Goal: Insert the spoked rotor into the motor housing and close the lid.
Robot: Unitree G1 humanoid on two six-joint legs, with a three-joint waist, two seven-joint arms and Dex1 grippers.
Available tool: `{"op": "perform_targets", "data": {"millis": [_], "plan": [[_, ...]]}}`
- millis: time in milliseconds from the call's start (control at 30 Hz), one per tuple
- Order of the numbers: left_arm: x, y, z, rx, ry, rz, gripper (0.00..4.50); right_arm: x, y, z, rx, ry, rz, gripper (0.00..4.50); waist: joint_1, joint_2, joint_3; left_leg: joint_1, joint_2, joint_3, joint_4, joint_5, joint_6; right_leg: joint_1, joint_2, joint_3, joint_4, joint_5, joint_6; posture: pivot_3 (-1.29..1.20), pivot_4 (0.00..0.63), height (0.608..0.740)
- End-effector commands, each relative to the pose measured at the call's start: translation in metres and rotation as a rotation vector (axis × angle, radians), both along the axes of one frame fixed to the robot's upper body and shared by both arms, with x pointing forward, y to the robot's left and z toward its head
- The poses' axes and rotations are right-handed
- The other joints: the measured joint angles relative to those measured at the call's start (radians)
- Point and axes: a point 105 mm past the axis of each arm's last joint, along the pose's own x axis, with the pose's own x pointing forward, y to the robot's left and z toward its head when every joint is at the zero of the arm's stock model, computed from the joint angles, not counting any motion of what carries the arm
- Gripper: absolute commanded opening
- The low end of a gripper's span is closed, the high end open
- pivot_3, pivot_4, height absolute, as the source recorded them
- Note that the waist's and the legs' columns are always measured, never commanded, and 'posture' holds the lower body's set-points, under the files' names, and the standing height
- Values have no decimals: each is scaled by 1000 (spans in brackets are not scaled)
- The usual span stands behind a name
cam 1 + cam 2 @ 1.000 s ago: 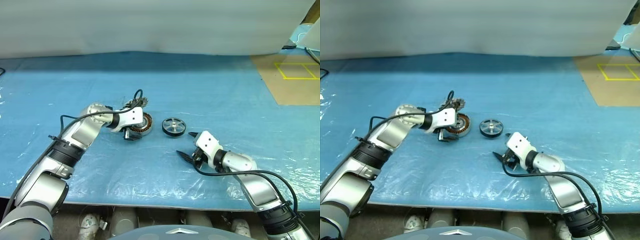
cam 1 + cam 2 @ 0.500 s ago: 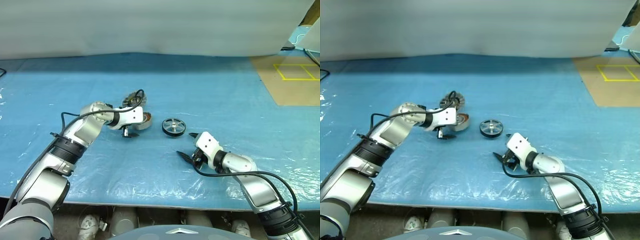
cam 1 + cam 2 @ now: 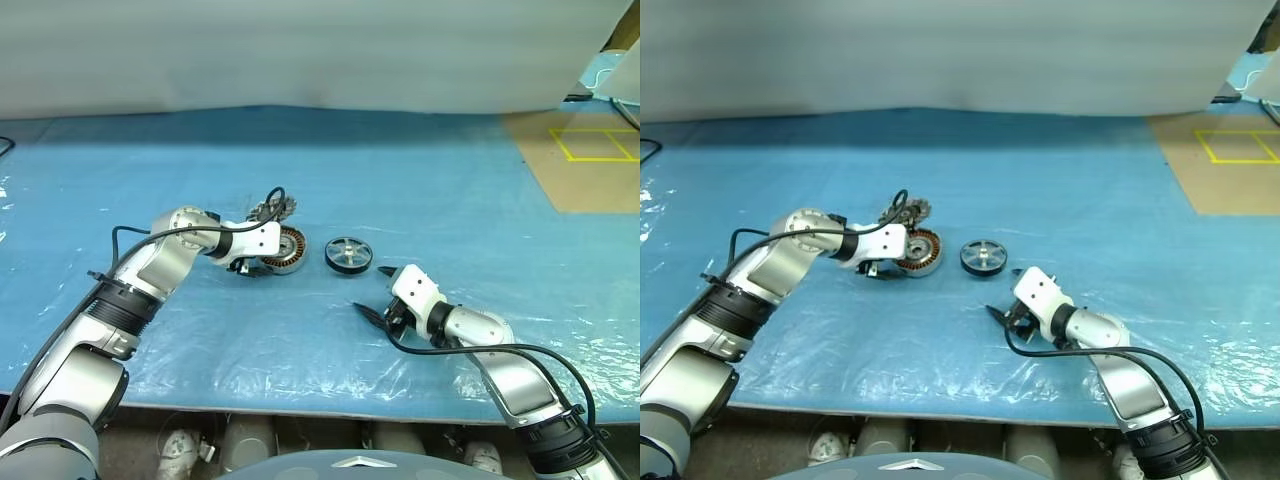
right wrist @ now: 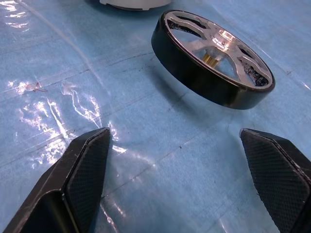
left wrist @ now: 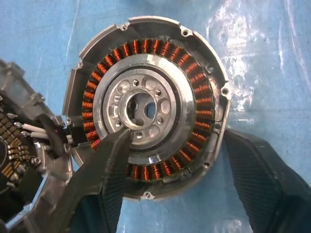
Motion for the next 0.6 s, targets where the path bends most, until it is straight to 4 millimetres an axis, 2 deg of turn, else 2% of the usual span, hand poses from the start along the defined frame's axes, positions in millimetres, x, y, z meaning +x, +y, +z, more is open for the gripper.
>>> {"op": "perform_targets", "data": {"millis": [33,100,267,400,467,600], "plan": [[-12,5,-26,53,98,-21,2906,-1,-1,0,-25,-16,-1,4500,0,0,0,0,0,0,0,0,0,0,0,0,0,0,0,0,150,740],[-9,7,-28,58,77,-2,2446,0,-1,1,-23,-21,-5,4500,2,2,-1,0,0,0,0,0,0,0,0,0,0,0,0,0,150,740],[0,1,-20,8,38,14,2446,0,-2,-1,-30,-17,-4,4500,5,2,-2,0,-1,0,0,0,0,1,-1,0,1,-1,2,0,150,740],[-2,-12,1,-166,59,1,2446,-3,-2,-4,-33,-10,-1,4500,6,2,-2,0,-1,0,-1,0,0,1,-2,0,1,-3,6,0,150,740],[-3,-9,3,-194,72,1,2446,-4,-2,-5,-33,-8,-1,4500,5,2,-2,-1,-1,0,0,0,0,-1,-1,0,0,0,1,0,150,740],[-6,0,3,-216,96,-5,2446,-4,0,-5,-31,-6,2,4500,0,1,-1,-4,0,0,-1,0,0,-2,0,0,-2,-1,1,0,150,740]]}}
